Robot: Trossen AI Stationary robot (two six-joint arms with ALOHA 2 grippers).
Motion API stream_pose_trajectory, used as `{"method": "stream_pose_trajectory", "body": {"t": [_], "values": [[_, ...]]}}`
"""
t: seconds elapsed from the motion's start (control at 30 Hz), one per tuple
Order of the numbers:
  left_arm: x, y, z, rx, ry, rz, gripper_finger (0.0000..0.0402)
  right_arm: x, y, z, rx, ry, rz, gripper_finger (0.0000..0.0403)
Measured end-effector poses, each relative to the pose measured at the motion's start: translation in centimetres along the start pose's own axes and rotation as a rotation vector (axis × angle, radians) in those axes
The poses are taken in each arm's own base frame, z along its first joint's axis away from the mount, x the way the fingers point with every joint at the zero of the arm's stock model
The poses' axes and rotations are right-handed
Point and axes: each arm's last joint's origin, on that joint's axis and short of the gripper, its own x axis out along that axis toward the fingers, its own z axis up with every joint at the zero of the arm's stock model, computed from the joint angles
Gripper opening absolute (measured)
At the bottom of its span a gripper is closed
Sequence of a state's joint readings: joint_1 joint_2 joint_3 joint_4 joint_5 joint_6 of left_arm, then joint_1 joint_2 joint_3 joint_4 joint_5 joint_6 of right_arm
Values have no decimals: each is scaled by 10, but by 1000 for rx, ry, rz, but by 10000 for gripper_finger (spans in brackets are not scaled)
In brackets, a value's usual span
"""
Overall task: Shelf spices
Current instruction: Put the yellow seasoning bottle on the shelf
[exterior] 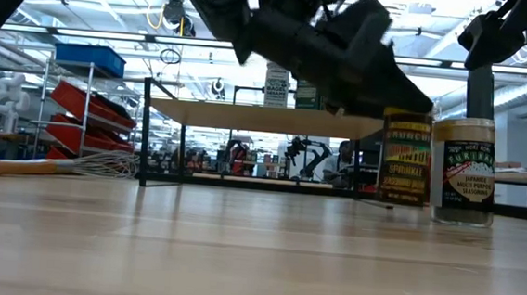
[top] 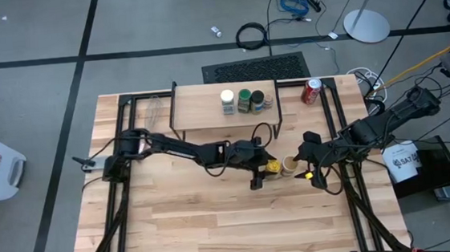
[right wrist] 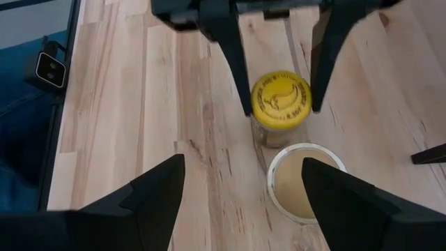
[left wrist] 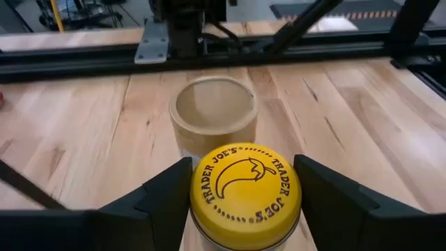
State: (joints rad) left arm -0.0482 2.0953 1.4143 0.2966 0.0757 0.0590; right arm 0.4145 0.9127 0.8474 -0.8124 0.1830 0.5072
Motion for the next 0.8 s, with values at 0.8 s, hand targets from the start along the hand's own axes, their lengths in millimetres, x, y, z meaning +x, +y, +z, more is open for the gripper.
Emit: {"method": "stream_pose_trajectory", "body": {"t": [0.8], "values": [[-121, -3, 92, 13, 36, 154, 238, 0, 0, 0, -25, 0, -1, 276]]}}
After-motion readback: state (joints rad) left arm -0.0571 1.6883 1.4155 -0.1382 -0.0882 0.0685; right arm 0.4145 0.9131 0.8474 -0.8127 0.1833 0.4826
